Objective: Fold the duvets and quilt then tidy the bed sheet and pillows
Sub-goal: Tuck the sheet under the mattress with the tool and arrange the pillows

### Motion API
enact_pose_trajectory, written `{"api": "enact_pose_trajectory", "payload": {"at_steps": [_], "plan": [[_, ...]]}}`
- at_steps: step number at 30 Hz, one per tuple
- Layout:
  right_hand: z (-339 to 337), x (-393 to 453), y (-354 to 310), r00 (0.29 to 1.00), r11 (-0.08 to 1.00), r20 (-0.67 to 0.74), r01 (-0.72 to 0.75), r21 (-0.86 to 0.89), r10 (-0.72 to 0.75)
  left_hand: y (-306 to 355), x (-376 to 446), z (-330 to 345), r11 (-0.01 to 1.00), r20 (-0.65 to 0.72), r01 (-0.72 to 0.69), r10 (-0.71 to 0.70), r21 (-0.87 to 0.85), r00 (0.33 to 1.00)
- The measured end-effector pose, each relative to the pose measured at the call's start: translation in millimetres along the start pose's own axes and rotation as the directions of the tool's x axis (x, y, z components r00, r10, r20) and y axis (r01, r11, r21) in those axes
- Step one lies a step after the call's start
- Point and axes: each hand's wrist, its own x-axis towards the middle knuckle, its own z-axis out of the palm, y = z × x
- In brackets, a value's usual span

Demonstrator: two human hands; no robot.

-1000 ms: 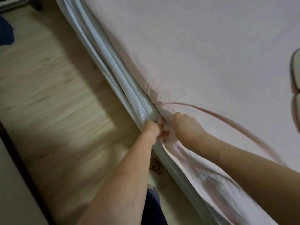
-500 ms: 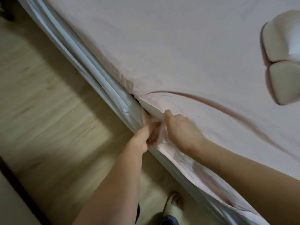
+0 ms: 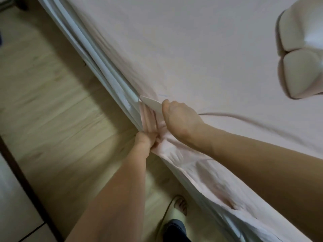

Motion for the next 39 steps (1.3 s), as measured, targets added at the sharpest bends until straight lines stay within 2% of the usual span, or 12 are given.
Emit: {"api": "enact_pose_trajectory", "payload": {"at_steps": [2,5,11,13,16,18,21,24,27,32,35,39], "plan": [[2,-12,-5,0.999,1.000,0.035,0.018,-0.010,-0.018,-14,-2,2,0.990,0.003,0.014,-0.014,-0.142,1.000],[4,-24,-8,0.995,1.000,0.101,0.003,0.007,-0.003,-16,-6,2,0.967,0.029,-0.051,0.060,-0.249,0.998],[19,-4,-19,0.981,0.994,0.166,-0.105,0.023,0.100,8,-26,3,0.971,0.119,-0.229,0.237,-0.070,0.964],[30,12,-22,0.977,0.993,0.182,-0.115,0.011,0.111,12,-25,3,0.979,0.174,-0.201,0.205,-0.038,0.963],[48,42,-19,0.970,0.992,0.210,-0.124,-0.008,0.122,21,-11,5,0.988,0.206,-0.072,0.099,-0.138,0.974],[55,59,-18,0.969,0.991,0.207,-0.135,-0.002,0.132,24,-10,6,0.988,0.215,-0.057,0.087,-0.143,0.973],[53,43,-9,0.955,0.992,0.270,-0.128,0.012,0.120,19,-14,17,0.980,0.306,0.024,0.038,-0.197,0.951],[55,3,13,0.946,0.988,0.289,-0.153,-0.002,0.147,2,-25,30,0.988,0.328,0.031,0.021,-0.152,0.944],[67,-5,17,0.945,0.989,0.291,-0.143,-0.040,0.148,-1,-34,39,0.979,0.294,0.055,0.004,-0.194,0.956],[75,-19,23,0.948,0.995,0.311,-0.090,0.044,0.072,-17,-50,53,0.971,0.303,0.058,0.016,-0.231,0.953],[81,-54,42,0.952,0.995,0.294,-0.092,0.030,0.080,-29,-60,59,0.985,0.323,0.065,-0.009,-0.162,0.946],[93,-66,50,0.940,0.985,0.323,-0.146,0.096,0.108,-40,-75,79,0.980,0.300,0.059,0.000,-0.188,0.954]]}}
